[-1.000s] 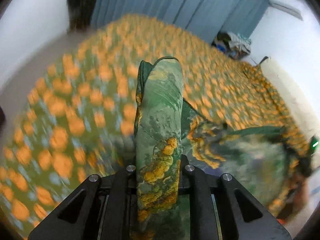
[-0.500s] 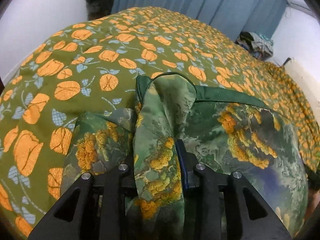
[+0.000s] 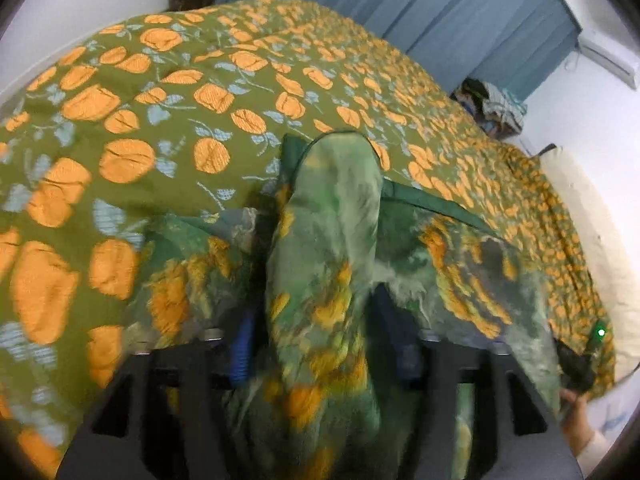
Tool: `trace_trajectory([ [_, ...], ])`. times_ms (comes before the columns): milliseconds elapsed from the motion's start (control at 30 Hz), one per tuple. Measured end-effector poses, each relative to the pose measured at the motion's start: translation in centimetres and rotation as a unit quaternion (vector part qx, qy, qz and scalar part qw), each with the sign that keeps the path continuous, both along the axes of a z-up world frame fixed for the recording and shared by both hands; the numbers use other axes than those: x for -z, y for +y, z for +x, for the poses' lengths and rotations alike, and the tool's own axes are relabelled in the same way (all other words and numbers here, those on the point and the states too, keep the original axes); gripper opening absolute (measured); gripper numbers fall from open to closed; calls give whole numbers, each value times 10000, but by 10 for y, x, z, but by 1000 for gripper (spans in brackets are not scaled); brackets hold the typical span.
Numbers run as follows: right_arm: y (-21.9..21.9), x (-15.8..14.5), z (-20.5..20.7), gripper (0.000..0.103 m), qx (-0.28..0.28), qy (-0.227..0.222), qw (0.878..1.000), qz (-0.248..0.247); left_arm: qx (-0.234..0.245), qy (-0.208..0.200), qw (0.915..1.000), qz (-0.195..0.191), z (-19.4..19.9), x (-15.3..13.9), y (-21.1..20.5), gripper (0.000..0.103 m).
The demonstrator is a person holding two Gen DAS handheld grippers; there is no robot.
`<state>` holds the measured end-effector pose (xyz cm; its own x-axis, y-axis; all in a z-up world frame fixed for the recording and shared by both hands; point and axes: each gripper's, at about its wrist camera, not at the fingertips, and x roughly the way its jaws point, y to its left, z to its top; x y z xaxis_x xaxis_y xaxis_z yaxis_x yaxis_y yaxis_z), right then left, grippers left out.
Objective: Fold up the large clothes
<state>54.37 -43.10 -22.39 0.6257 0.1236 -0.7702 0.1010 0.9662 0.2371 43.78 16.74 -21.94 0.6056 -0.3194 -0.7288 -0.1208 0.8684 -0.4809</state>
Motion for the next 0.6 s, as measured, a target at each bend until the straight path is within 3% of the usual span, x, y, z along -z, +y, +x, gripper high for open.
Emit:
trace_trajectory([
  [33, -4, -5, 1, 21, -5, 93, 9999, 70, -58, 2, 9999, 125, -5, -11, 3, 76],
  [100, -16, -33, -6, 47, 156, 63, 9999, -37, -159, -281, 9982, 510, -22, -44, 8, 89],
  [233, -16, -89, -30, 52, 221, -661, 9960, -568, 85, -876, 9896, 1141, -36, -93, -9, 96],
  [333, 5, -113, -36, 57, -249, -955, 9942, -434, 545, -1006, 9844, 1337, -23, -104, -44, 99],
  [467, 60, -96, -22, 60, -1246, -747, 9891, -227, 1059, -916, 9758, 1679, 14, -81, -92, 99],
  [600, 83, -36, 1, 60, -1528, -141, 9832, -985, 638, -400, 9729, 2188, 57, -33, -84, 96],
])
